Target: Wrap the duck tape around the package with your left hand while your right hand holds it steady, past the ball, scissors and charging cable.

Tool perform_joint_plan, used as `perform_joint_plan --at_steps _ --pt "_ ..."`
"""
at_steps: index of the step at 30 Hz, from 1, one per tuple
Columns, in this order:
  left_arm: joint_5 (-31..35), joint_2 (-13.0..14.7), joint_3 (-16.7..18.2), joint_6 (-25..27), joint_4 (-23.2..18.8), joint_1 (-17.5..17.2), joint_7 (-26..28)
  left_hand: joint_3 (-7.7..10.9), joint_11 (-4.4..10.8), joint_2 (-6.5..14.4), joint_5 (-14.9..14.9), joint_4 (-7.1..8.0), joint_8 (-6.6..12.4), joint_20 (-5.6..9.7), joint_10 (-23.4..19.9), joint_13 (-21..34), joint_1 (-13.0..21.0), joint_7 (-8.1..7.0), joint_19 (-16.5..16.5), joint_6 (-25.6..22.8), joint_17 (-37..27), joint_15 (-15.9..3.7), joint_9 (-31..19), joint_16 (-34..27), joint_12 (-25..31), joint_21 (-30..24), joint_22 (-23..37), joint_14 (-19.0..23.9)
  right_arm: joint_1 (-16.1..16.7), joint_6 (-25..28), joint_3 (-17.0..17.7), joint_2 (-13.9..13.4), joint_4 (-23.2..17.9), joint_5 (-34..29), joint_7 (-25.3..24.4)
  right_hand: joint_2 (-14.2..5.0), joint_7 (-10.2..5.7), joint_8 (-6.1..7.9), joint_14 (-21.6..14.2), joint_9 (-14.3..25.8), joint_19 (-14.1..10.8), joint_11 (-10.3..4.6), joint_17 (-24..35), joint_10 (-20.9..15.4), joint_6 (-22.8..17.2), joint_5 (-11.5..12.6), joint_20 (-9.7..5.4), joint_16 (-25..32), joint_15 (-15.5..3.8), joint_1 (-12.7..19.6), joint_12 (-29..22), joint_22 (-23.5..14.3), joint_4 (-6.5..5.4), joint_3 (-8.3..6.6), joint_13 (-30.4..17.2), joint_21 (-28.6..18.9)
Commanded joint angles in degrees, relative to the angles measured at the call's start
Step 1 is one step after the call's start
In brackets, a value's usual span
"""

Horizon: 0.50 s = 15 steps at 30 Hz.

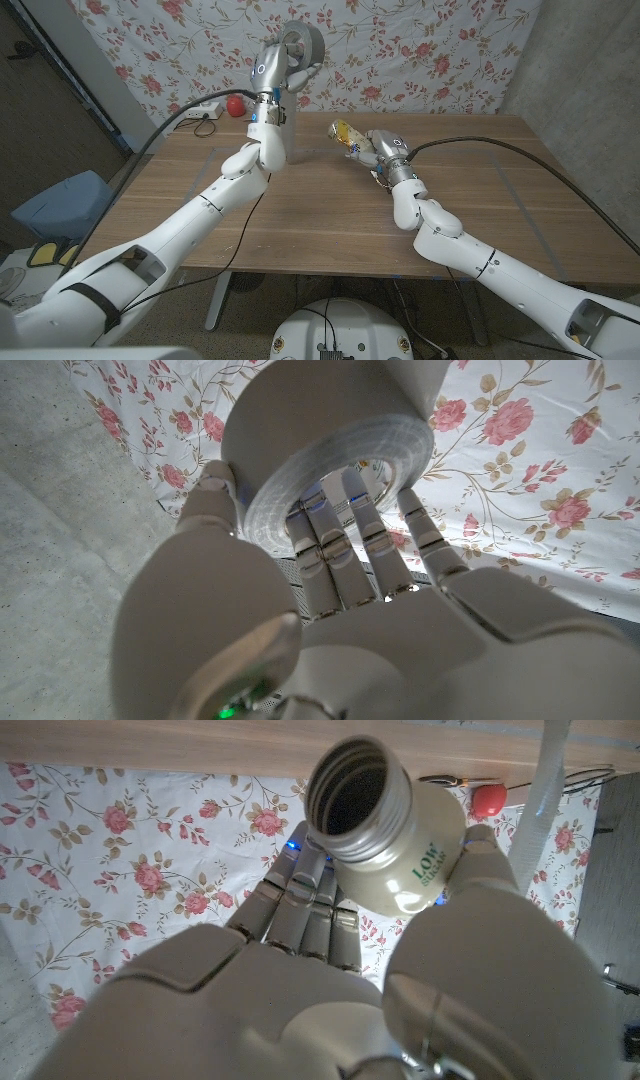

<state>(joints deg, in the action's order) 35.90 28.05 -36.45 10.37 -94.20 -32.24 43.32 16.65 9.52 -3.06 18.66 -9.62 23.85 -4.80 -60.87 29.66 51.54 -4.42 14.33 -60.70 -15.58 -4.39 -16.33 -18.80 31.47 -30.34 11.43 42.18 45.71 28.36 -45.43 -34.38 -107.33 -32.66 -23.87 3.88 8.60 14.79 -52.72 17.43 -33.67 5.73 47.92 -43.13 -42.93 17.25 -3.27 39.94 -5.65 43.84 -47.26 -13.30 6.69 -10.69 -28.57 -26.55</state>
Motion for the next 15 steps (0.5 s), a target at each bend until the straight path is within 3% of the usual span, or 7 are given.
perform_joint_plan --at_steps 1,15 --pt "-1.0 -2.5 -2.0 -2.3 2.3 5.3 -2.8 2.19 2.37 10.1 0.4 2.1 3.4 -0.09 -2.9 0.7 10.9 -0.42 0.3 -0.4 -0.4 -8.95 -0.2 0.3 0.3 -0.5 0.2 0.1 -1.6 -7.2 -0.3 1.6 2.6 -0.8 -0.3 -12.69 -11.84 -0.07 -1.2 0.3 0.4 -9.54 0.3 -15.2 -17.5 0.5 -3.57 -0.2 -6.28 13.1 -0.2 -0.1 -3.5 -3.25 -0.1 -0.5" --pt "-0.3 -4.1 -4.4 -3.7 4.4 8.7 -5.2 1.93 2.37 10.2 0.5 2.24 3.53 0.03 -2.9 1.4 11.1 -0.37 0.5 -0.5 -0.8 -8.95 0.0 0.4 0.3 -0.7 0.3 0.1 -3.5 -13.1 -1.0 3.7 5.2 -2.5 -0.6 -12.68 -11.76 -0.31 -1.3 0.5 0.5 -9.57 0.7 -15.3 -17.7 0.8 -3.68 -0.5 -6.29 13.4 -0.2 0.0 -3.55 -3.01 -0.1 -0.9"
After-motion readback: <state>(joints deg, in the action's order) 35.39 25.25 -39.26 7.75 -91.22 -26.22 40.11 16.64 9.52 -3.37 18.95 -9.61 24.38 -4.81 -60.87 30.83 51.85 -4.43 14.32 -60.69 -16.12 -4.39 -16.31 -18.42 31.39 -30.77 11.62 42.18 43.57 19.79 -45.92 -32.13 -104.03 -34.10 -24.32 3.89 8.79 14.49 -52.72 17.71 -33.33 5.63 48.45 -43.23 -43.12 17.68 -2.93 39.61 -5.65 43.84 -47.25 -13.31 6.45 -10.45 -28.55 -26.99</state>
